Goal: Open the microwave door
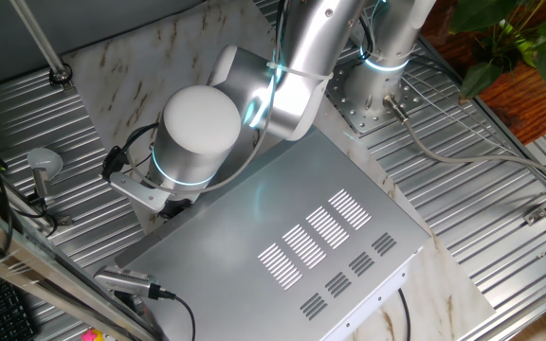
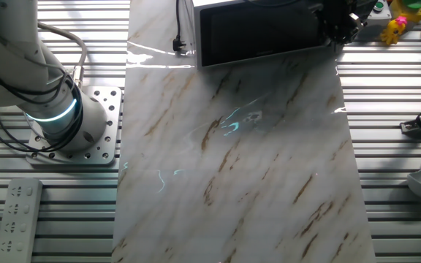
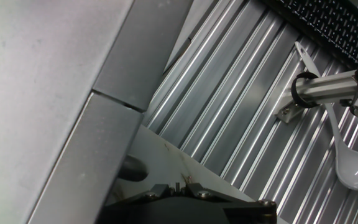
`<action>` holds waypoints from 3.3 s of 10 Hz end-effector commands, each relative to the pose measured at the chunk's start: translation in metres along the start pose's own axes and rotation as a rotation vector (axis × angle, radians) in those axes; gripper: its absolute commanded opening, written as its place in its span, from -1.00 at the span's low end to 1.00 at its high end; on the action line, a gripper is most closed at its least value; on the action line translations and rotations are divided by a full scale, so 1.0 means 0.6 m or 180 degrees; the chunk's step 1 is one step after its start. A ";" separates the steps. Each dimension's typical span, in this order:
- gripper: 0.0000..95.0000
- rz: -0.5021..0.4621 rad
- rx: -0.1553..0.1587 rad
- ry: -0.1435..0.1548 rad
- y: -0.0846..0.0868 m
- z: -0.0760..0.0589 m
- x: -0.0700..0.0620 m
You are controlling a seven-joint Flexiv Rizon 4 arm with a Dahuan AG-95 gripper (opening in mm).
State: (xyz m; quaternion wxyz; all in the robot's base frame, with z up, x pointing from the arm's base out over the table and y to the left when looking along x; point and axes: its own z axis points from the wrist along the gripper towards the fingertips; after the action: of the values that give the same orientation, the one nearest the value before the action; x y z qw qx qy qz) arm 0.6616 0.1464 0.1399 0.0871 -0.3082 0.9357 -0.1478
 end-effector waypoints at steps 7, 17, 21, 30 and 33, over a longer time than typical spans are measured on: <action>-1.00 0.0024 0.0014 -0.0001 0.028 0.002 -0.003; -1.00 0.0051 0.0081 0.0044 0.028 0.002 -0.003; -1.00 0.0013 0.0095 0.0062 0.028 0.002 -0.003; -1.00 -0.0042 0.0061 0.0045 0.028 0.002 -0.003; -1.00 -0.0040 0.0040 0.0040 0.028 0.002 -0.003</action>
State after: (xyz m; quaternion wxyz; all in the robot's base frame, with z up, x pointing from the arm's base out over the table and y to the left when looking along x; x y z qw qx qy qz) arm 0.6634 0.1451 0.1433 0.0842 -0.3122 0.9319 -0.1642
